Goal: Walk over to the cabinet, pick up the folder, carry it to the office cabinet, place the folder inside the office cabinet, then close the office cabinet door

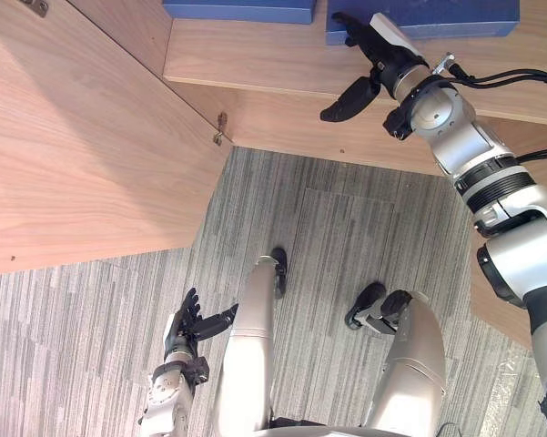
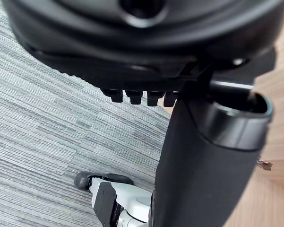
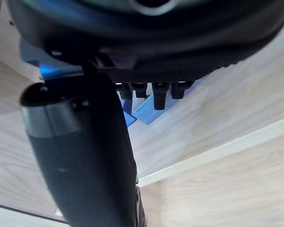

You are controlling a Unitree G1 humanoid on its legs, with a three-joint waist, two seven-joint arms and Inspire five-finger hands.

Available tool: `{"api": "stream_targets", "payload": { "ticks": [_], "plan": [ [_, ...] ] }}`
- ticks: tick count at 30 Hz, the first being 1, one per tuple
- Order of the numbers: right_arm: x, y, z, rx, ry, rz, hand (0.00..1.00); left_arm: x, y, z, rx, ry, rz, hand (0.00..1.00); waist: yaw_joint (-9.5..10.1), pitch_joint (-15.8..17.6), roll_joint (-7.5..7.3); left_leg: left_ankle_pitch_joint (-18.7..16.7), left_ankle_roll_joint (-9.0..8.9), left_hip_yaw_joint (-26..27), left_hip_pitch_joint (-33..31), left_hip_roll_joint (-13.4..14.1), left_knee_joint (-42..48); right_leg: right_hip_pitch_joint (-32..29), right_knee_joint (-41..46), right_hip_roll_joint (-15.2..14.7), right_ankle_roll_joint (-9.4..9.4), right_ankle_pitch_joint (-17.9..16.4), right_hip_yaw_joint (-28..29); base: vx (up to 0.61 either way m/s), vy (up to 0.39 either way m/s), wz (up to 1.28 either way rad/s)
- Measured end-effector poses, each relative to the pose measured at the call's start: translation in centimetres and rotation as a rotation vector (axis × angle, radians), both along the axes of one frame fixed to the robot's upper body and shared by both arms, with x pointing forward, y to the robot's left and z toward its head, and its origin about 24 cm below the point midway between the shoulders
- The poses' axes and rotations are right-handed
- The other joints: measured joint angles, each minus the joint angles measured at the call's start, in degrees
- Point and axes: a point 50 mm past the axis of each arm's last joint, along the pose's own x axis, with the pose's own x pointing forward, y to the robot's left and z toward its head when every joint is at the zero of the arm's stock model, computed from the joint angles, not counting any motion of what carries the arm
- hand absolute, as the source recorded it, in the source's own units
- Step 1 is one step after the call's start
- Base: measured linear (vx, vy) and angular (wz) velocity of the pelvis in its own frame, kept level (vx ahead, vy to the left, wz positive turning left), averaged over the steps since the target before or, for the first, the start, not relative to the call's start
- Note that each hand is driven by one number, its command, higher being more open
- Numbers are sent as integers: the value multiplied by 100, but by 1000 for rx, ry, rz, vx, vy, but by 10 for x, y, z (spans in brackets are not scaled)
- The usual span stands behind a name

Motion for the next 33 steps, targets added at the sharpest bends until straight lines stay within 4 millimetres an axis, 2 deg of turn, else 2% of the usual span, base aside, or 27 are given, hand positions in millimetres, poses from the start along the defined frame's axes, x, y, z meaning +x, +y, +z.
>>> {"api": "stream_targets", "payload": {
  "ticks": [9, 13, 19, 20, 23, 25, 26, 28, 29, 31, 33],
  "plan": [
    [3, -5, -1, -197, -11, -74, 100, -12, -12, 10, -31, -32, -23, 100, 9, 2, 8, 1, 2, -34, -65, -6, 13, -11, -15, -1, 11, 6, -38, -7, 4, 0],
    [4, -9, -1, -231, -30, -93, 100, -13, -14, 14, -36, -45, -34, 100, 22, 1, 10, 2, 2, -35, -81, -8, 13, -24, -16, -3, 17, 9, -39, -16, 14, 0],
    [-3, -15, 6, -251, -195, -184, 100, -5, -24, 31, -62, -134, -31, 100, 70, 35, 87, 27, 40, -46, -241, -43, 39, -152, -14, -31, 76, 43, -47, -25, 34, 2],
    [-5, -17, 8, -255, -225, -205, 100, -4, -25, 31, -64, -140, -26, 100, 80, 36, 90, 31, 45, -44, -289, -52, 45, -213, -7, -39, 82, 46, -42, -26, 45, 4],
    [-12, -34, 28, -180, -301, -287, 100, -7, -22, 20, -56, -97, 24, 100, 109, 62, 128, 50, 74, -70, -463, -99, 99, -345, 61, -91, 81, 48, -55, -20, 44, 10],
    [-16, -40, 30, -177, -314, -288, 100, -15, -21, 10, -51, -33, 73, 100, 115, 65, 130, 52, 78, -86, -547, -120, 135, -409, 87, -117, 81, 48, -61, -29, 47, 6],
    [-17, -43, 32, -175, -322, -292, 100, -17, -21, 13, -45, -32, 71, 100, 126, 76, 134, 54, 82, -93, -583, -127, 160, -435, 112, -131, 81, 48, -64, -49, 52, 10],
    [-26, -61, 36, -168, -357, -328, 100, -22, -30, 54, -29, -177, 34, 100, 187, 113, 184, 88, 110, -167, -753, -206, 254, -519, 207, -218, 79, 49, -115, -76, 61, 18],
    [-27, -64, 37, -170, -362, -340, 100, -22, -33, 67, -37, -230, 13, 100, 193, 120, 202, 94, 110, -165, -774, -230, 261, -535, 220, -243, 81, 54, -111, -118, 98, 16],
    [-28, -67, 37, -200, -377, -373, 100, -17, -41, 112, -62, -434, -105, 100, 212, 125, 289, 98, 108, -81, -814, -243, 261, -622, 216, -273, 191, 108, -27, -108, 111, -1],
    [-29, -68, 36, -203, -385, -375, 100, -16, -42, 123, -63, -494, -124, 100, 186, 125, 308, 127, 160, -48, -835, -243, 261, -651, 201, -285, 199, 142, -6, -38, 70, -6]
  ]
}}
